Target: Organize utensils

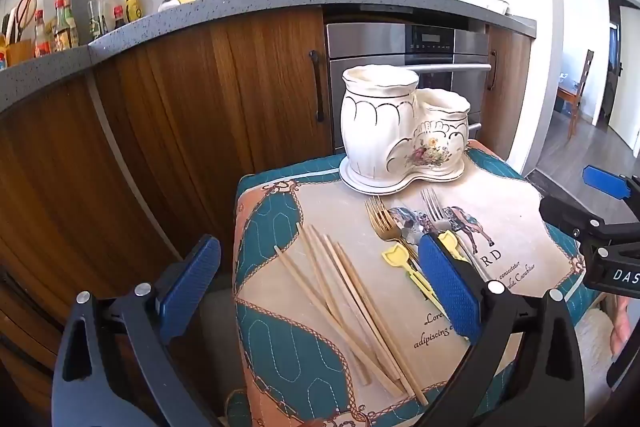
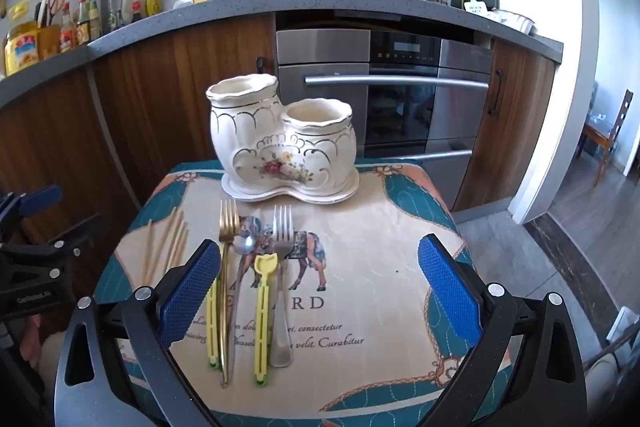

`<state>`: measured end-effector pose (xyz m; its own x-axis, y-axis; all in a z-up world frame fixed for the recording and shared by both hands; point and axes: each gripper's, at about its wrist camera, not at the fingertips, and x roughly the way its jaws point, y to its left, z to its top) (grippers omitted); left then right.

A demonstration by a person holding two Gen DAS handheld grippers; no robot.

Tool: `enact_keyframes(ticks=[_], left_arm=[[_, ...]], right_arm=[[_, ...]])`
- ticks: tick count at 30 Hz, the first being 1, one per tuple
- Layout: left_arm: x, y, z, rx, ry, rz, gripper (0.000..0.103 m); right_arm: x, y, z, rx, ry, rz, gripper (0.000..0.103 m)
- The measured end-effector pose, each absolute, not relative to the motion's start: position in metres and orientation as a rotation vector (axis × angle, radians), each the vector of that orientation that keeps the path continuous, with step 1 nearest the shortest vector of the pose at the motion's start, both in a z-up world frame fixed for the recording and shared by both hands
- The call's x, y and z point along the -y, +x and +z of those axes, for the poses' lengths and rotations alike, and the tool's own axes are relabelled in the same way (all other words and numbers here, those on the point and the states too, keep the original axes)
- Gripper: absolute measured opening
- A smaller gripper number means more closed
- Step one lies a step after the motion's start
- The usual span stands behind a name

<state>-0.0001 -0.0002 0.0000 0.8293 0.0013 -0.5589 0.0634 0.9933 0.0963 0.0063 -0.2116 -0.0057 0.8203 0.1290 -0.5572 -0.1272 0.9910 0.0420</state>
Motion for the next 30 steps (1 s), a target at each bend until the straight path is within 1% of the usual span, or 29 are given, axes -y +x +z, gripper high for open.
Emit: enact_keyframes(ticks=[14,24,30], left_arm=[[-0.003,0.004,-0.007,-0.617,0.074,-0.045,0.098],[-0.008,0.015,-0.037,-0.688,0.052,-0.030,0.098],[-0.009,0.016,-0.039,-0.691,0.053,-0.024,0.098]], right_arm=[[0.212,0.001,-0.008,-0.591,-0.003,0.141,0.098],[0.207,0.010,-0.020,-0.618,-0.019,0.140,0.098],[0.208,0.015,-0.023,-0.627,-0.012,0.140,0.098]])
